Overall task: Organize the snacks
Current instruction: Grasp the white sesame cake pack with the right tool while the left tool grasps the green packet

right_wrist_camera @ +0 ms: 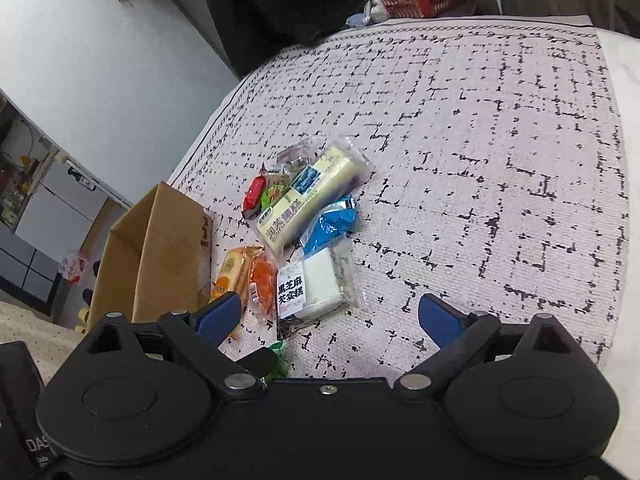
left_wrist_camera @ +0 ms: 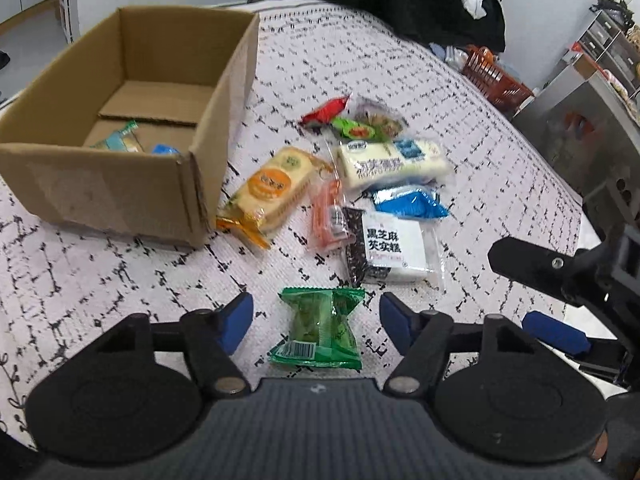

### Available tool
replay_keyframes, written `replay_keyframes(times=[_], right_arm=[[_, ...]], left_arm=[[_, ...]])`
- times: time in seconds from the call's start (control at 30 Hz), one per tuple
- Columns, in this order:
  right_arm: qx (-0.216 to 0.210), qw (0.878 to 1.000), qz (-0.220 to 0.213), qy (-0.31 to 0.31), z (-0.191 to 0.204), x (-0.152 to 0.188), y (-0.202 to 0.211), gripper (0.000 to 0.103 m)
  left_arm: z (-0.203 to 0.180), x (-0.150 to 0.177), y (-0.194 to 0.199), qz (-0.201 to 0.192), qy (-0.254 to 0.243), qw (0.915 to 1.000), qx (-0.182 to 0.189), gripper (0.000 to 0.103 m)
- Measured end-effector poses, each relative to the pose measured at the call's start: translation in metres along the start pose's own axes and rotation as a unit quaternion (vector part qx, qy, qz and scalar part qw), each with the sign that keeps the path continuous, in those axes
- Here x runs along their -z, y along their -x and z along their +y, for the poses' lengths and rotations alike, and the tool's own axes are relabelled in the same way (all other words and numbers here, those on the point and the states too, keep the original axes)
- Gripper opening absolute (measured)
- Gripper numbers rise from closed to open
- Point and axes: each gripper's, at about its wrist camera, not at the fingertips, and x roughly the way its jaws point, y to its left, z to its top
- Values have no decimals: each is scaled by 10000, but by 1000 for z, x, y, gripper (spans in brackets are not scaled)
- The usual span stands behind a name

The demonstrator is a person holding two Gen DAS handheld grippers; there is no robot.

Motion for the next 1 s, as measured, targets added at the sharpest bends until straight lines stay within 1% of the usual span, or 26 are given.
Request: replay_keyframes(times=[0.07,0.13,0.17,0.2,0.23,0.27,0.3,0.57,0.9,0.97,1.0], right_arm=[[23,10000,59,49,1,-1,-6,95],[68,9999,106,114,3,-1,-13,94],[98,9998,126,155,4,-2,-16,93],[125,9996,146,199,5,-2,-19,91],[162,9994,177,250,7,-3,-23,90],[209,9991,209,312,8,-3,-27,89],[256,9987,234,381,11,-4,-31,89],[398,9943,402,904,31,-3,-53,89],[786,9824,721,1534,56,5,-81,89],[909,9803,752,1582,56,6,-84,78],[1011,9792,741,1597,56,6,-85,71]], left_arm=[[0,1,-7,54,15,10000,-16,66],[0,1,-14,133,33,9999,-32,62],[0,2,-18,189,42,9998,-44,57],[1,2,-21,239,53,9997,-52,49],[2,3,-24,292,76,9995,-37,45],[3,3,-26,326,108,9994,-39,35],[4,4,-27,322,114,9994,-59,34],[16,0,-16,212,319,9991,-165,32],[39,-10,-12,83,634,9974,-318,32],[42,-10,-10,71,666,9973,-310,32],[43,-10,-10,72,661,9973,-314,31]])
